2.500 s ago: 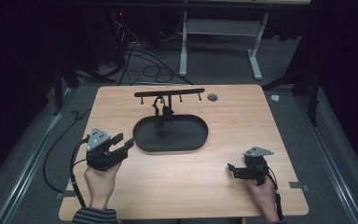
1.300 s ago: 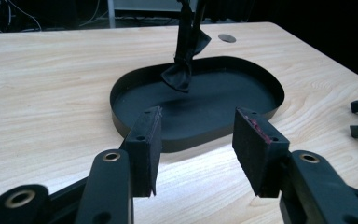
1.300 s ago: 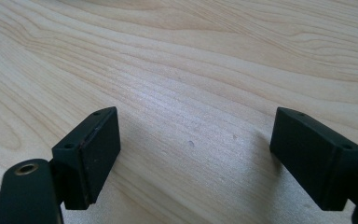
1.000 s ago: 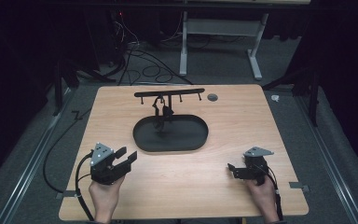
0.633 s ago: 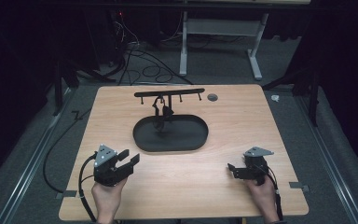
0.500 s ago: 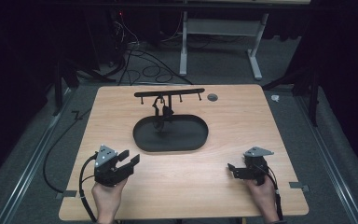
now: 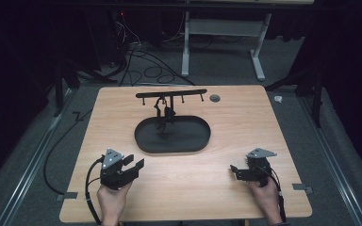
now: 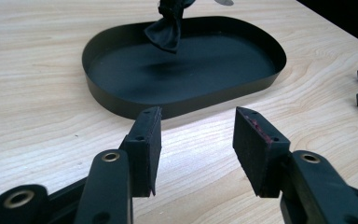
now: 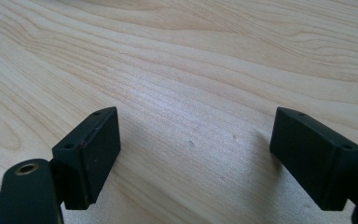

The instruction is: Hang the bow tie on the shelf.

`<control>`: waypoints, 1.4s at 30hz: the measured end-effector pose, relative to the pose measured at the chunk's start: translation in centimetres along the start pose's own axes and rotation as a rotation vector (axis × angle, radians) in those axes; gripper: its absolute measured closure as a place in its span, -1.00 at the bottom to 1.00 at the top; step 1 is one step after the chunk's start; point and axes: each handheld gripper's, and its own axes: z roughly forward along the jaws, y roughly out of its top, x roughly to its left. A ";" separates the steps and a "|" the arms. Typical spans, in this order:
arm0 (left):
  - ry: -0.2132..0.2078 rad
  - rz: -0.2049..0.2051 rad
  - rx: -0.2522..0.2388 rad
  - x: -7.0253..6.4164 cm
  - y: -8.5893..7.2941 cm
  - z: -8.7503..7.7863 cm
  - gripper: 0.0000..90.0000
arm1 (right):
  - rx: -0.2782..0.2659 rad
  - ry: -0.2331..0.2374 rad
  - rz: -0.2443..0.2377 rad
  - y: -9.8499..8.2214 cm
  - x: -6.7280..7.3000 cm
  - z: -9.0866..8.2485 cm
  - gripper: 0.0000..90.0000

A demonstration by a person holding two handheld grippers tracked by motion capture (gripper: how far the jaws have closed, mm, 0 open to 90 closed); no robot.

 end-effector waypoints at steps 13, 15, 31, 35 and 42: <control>0.007 0.002 0.037 0.1 -0.4 1.3 0.16 | -0.001 0.000 0.001 0.0 0.0 0.0 -0.62; 0.012 -0.003 0.038 0.1 -0.5 1.5 0.16 | -0.001 0.000 0.000 0.0 0.0 0.0 -0.62; 0.045 0.004 0.073 0.2 -1.5 3.4 0.14 | 0.001 0.000 0.002 0.0 0.0 0.0 -0.62; 0.058 0.018 0.073 0.3 -1.6 3.8 0.14 | 0.001 0.000 0.001 0.0 0.0 0.0 -0.62; 0.064 0.009 0.081 0.3 -1.8 4.3 0.13 | 0.001 0.000 0.002 0.0 0.0 0.0 -0.62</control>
